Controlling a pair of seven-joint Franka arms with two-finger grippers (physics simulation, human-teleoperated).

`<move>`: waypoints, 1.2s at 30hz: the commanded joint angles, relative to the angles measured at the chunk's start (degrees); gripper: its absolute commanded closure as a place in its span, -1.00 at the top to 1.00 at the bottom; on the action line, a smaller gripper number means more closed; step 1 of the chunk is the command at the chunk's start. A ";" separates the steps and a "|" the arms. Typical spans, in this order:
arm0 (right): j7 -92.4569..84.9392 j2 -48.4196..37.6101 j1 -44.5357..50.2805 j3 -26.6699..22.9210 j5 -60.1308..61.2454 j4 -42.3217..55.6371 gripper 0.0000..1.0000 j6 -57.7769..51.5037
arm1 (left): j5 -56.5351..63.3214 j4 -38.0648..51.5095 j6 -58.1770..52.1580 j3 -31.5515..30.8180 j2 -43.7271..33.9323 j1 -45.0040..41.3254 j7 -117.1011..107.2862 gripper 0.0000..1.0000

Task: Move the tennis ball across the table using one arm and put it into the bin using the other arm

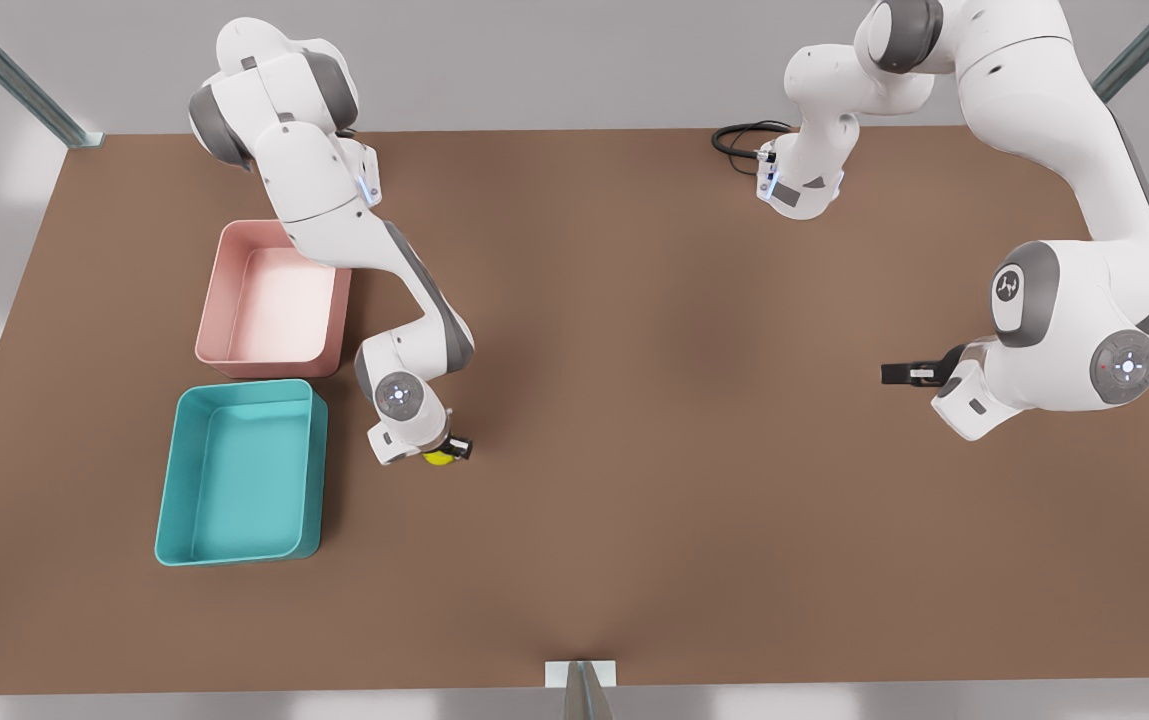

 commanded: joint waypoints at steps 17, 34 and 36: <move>-26.11 -9.99 -11.51 -0.62 -0.14 1.32 0.31 -7.83 | -0.06 0.11 -0.05 0.01 0.64 0.02 -0.90 1.00; -47.48 -7.53 -25.23 -1.67 -0.57 19.15 1.00 -35.59 | -0.06 0.20 -0.05 0.01 0.72 0.02 -0.90 1.00; -36.52 -7.97 -22.25 -1.59 -6.29 31.97 1.00 -53.33 | 0.03 0.20 -0.05 0.01 0.72 0.02 -0.90 1.00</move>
